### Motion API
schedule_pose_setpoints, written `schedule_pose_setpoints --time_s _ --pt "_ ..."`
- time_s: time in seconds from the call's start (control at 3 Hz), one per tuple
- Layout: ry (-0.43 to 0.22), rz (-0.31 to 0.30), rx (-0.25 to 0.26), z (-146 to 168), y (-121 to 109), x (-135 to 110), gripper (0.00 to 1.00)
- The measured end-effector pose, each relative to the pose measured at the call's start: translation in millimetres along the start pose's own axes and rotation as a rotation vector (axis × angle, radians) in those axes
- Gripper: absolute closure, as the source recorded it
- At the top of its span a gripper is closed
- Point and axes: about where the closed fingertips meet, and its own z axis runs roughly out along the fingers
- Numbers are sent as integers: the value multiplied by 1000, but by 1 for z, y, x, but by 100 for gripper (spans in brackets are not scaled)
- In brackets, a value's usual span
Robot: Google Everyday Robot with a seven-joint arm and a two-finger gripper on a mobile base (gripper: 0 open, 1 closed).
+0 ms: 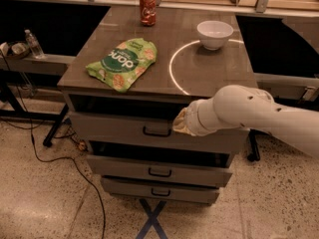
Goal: Close top drawer
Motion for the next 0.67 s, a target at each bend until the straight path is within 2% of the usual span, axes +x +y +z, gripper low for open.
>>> schedule_pose_setpoints --time_s 0.67 --pt "178 53 -1 -76 8 60 100"
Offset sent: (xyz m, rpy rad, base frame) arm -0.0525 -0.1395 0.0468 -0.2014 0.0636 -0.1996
